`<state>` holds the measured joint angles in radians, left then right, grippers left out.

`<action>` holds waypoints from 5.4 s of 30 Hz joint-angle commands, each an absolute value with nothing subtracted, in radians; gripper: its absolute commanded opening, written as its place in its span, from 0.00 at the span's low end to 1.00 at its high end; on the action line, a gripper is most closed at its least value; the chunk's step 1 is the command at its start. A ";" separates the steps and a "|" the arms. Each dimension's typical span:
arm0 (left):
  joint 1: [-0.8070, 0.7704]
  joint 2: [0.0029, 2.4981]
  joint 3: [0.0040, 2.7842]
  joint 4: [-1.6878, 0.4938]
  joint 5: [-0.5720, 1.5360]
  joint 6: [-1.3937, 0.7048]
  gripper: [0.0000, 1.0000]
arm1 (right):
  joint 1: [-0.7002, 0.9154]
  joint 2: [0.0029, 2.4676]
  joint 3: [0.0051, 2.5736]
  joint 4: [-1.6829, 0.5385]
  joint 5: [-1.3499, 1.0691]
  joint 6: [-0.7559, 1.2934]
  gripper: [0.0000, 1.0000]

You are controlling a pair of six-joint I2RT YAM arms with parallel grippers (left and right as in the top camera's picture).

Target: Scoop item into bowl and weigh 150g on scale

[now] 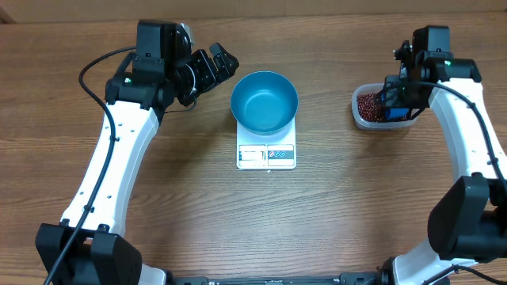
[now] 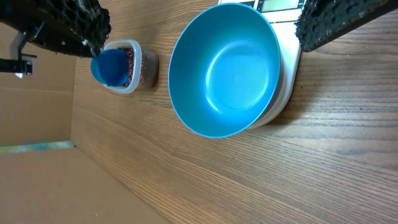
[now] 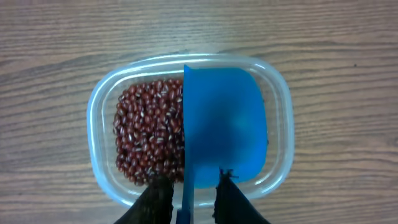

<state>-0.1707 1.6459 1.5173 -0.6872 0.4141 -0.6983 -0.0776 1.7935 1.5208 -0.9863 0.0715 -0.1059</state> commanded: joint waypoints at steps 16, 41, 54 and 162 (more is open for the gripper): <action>-0.176 1.647 1.520 -0.687 0.408 -0.672 1.00 | -0.073 1.798 1.493 -0.940 0.096 -0.113 0.12; -0.176 1.647 1.520 -0.687 0.408 -0.672 0.99 | -0.074 1.797 1.740 -1.142 0.097 -0.270 0.04; -0.176 1.647 1.520 -0.687 0.408 -0.672 1.00 | -0.074 1.798 2.020 -1.396 0.134 -0.369 0.04; -0.176 1.647 1.520 -0.687 0.408 -0.672 1.00 | -0.171 2.090 1.715 -1.245 -0.356 -0.183 0.04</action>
